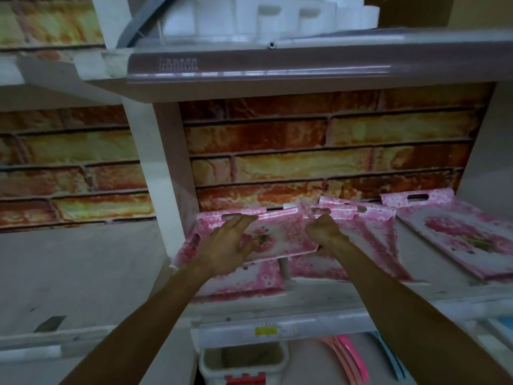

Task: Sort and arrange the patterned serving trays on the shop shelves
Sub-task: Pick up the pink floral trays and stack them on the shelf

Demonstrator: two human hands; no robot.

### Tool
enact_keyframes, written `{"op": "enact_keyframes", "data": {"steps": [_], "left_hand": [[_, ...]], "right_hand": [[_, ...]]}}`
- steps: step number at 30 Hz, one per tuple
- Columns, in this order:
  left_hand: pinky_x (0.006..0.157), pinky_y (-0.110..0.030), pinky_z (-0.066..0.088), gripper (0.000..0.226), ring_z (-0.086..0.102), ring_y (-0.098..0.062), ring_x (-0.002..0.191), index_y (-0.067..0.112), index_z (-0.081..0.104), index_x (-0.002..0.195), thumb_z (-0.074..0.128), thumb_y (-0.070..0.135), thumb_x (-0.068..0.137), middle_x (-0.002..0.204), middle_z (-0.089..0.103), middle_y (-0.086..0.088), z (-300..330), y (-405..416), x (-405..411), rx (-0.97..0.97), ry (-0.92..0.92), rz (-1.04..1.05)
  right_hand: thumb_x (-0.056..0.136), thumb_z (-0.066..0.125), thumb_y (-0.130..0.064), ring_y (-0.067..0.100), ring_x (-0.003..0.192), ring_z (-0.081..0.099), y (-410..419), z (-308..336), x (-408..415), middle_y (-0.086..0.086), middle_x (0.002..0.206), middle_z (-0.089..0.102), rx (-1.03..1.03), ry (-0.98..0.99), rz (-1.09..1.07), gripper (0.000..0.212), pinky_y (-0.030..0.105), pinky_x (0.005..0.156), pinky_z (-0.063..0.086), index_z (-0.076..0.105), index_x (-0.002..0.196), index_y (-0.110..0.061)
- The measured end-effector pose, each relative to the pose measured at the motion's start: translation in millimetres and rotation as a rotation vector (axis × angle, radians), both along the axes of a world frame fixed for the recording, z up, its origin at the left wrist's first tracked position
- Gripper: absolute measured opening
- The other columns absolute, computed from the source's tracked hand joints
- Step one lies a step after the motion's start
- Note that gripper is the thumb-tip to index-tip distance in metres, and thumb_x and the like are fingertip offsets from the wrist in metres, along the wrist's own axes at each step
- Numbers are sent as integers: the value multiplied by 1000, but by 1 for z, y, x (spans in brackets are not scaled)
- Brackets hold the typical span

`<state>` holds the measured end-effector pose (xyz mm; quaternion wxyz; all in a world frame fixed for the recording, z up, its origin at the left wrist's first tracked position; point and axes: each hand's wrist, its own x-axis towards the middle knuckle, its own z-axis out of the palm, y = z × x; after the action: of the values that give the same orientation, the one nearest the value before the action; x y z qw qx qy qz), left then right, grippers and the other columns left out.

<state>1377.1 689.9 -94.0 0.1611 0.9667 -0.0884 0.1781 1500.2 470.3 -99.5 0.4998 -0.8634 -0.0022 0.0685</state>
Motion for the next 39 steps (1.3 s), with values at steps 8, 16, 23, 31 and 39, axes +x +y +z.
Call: {"op": "enact_keyframes", "data": {"steps": [8,16,23,31,39], "left_hand": [[105,-42,42,60,45,-20,131,30,34,145,48,51,90,147,43,3,13,35,23,-8,15,4],[107,-44,38,63,41,-29,132,24,31,147,50,50,92,147,39,-4,45,59,43,83,-11,117],[106,-50,32,54,41,-33,129,24,39,138,45,52,93,144,42,-9,76,66,52,182,-51,344],[94,-50,45,83,61,-37,107,29,54,126,22,87,76,120,64,-11,79,63,55,51,148,387],[86,-38,52,67,64,-27,84,15,71,109,35,68,89,94,71,-10,81,64,48,-324,90,276]], "right_hand": [[88,60,-13,28,84,65,-15,13,7,17,98,72,-13,-238,-32,19,34,71,51,73,96,-1],[94,60,-8,10,54,40,-43,46,8,6,68,46,101,-399,23,23,12,44,32,58,102,14],[96,59,-15,11,90,60,-65,82,-11,1,113,66,77,-561,264,27,24,74,46,63,121,-9],[96,55,-4,-21,72,59,-65,97,-30,-29,81,66,114,-511,354,18,2,63,42,61,112,-10],[94,60,-11,-3,41,57,-65,108,-26,-11,64,63,283,-424,352,19,9,40,41,57,109,0]]}}
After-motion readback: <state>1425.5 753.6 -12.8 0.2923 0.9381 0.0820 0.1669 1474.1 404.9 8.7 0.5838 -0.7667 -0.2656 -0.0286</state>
